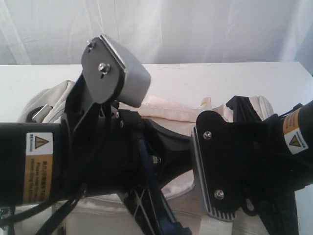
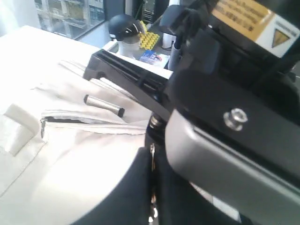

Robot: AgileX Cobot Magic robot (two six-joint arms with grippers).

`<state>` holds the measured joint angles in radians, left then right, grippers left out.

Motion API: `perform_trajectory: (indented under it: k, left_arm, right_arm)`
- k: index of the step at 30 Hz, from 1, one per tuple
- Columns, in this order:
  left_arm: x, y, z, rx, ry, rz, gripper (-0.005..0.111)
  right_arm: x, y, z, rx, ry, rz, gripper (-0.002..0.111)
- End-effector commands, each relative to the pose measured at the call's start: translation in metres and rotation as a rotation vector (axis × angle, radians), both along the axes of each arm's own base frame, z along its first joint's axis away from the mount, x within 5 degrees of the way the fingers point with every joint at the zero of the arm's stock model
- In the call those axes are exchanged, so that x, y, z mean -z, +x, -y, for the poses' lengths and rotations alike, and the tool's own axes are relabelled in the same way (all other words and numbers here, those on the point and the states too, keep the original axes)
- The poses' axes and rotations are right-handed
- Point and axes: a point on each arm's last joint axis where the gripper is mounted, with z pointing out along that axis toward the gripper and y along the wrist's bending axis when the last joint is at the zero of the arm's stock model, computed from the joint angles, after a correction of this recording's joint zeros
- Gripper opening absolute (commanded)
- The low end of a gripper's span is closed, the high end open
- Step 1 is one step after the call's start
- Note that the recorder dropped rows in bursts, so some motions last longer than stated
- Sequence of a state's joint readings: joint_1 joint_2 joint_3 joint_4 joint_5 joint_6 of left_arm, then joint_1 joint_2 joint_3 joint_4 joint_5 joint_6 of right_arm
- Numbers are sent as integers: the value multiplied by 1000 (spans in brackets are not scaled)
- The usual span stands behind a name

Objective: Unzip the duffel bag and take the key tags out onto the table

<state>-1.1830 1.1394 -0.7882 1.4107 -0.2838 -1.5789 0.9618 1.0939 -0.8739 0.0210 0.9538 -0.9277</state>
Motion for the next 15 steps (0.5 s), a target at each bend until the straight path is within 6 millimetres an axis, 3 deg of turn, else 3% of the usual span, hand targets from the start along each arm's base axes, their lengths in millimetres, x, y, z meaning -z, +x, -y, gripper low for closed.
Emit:
perform_trajectory:
  k: [1, 8, 15]
  left_arm:
    - [-18, -3, -4, 7, -58, 16, 0]
    - [-22, -26, 0, 253, -118, -32, 0]
    - [-14, -36, -2, 354, -24, -72, 0]
  right_arm:
    - [3, 2, 3, -6, -47, 20, 0]
    - [3, 3, 3, -6, -40, 27, 0]
    - [2, 3, 2, -6, -34, 32, 0]
